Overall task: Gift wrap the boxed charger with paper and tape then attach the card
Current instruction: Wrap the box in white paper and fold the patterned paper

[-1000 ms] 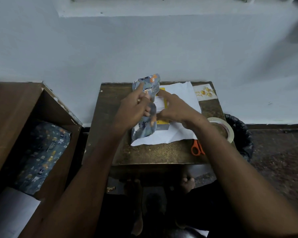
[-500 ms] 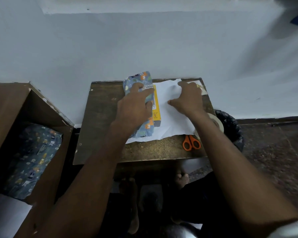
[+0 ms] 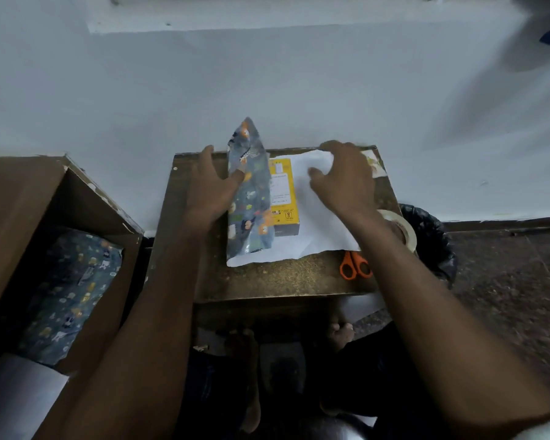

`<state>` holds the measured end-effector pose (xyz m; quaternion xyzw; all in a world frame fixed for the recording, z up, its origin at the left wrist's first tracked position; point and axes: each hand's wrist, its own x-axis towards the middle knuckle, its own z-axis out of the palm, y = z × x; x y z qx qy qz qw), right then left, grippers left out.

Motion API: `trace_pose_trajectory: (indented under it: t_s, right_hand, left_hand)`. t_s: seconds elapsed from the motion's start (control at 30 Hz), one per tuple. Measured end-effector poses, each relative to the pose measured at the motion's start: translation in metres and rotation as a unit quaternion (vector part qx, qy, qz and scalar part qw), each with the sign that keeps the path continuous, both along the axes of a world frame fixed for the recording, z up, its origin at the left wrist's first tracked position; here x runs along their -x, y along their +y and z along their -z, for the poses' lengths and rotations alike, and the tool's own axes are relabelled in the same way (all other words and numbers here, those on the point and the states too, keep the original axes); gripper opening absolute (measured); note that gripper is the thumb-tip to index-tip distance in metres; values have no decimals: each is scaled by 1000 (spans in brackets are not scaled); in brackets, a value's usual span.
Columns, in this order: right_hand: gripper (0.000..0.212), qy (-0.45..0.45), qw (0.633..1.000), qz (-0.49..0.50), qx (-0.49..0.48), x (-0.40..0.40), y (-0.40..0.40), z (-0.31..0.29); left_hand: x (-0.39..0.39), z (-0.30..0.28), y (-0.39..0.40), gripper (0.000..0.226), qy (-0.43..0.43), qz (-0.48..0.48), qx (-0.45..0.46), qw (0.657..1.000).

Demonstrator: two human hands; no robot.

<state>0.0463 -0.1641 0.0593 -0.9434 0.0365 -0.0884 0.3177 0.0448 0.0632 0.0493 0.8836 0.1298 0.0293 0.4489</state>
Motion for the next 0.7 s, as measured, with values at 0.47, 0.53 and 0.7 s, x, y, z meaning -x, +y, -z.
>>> trace_pose_trajectory:
  t_s: [0.47,0.53,0.7]
  right_hand:
    - [38,126,944,107,-287,-14,-38,-3]
    - [25,127,947,87,-282,-12,-37,-5]
    - [13,125,899,37,-417,-3,-11,-15]
  left_hand:
    - [6,21,-42,48,-108,114,-271,950]
    - [7,19,-46,46,-112,113,-253,954]
    - [3,19,-48,43,-92,122,-191,970]
